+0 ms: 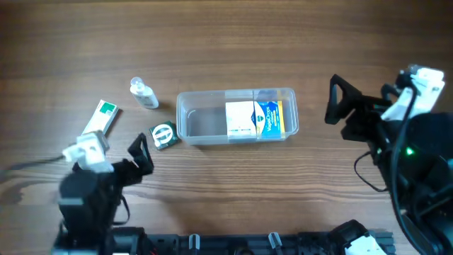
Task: Pack container
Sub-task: 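Withdraw the right gripper to the right side of the table, then reach the left gripper to the green Panadol box and grasp it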
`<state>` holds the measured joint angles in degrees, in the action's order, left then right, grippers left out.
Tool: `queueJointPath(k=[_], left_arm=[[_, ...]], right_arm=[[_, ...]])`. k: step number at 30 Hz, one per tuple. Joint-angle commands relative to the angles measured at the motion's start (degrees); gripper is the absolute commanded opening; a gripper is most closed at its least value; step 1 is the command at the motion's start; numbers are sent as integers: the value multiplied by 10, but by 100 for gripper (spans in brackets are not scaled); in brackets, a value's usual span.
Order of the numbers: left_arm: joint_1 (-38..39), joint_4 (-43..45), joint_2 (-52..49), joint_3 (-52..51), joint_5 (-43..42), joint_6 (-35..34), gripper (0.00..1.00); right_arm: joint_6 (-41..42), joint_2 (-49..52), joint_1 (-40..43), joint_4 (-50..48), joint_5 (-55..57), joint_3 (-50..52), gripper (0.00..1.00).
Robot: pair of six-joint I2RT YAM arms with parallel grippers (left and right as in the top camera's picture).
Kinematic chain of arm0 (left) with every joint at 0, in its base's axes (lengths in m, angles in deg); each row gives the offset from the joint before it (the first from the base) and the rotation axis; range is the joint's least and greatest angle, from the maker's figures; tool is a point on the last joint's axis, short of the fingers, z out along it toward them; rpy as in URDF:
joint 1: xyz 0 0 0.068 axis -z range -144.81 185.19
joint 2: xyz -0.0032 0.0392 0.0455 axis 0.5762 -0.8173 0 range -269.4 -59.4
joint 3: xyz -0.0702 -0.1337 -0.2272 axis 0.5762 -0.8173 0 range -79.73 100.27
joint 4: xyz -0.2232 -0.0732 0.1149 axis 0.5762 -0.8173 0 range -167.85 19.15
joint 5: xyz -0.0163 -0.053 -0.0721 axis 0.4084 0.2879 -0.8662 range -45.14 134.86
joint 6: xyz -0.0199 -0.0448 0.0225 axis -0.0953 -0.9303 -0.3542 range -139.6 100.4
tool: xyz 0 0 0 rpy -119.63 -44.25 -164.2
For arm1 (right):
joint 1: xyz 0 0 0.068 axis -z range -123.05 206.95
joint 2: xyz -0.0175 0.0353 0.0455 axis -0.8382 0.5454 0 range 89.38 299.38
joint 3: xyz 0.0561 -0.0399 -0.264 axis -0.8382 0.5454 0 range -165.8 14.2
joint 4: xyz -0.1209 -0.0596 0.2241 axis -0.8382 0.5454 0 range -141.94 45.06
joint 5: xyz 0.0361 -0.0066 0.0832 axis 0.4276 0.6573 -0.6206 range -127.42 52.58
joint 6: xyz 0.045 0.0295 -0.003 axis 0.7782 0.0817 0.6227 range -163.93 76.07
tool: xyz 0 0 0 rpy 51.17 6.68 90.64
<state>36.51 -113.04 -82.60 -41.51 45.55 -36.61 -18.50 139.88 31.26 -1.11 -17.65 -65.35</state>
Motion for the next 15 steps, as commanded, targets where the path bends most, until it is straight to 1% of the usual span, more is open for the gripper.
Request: queueJointPath(k=[1, 3, 4, 5, 7, 10, 12, 15], left_arm=[[-5, -59, -181, 183, 35, 63, 100], [-5, -80, -254, 257, 36, 107, 100], [-5, -87, -283, 285, 40, 118, 100], [-6, -90, -313, 314, 42, 124, 100], [-16, -90, -366, 356, 73, 123, 100], [-41, -95, -407, 367, 115, 123, 100], [-71, -125, -430, 367, 114, 122, 100], [-130, -153, -464, 367, 107, 90, 100]], right_arm=[[2, 23, -1, -2, 12, -2, 100], [2, 38, -1, -2, 12, -2, 100], [2, 45, -1, -2, 12, -2, 99], [2, 55, -1, -2, 12, -2, 100], [2, 78, -1, -2, 12, -2, 100], [2, 116, -1, -2, 12, -2, 100], [2, 141, -1, -2, 12, -2, 100], [3, 191, -1, -3, 11, -2, 100]])
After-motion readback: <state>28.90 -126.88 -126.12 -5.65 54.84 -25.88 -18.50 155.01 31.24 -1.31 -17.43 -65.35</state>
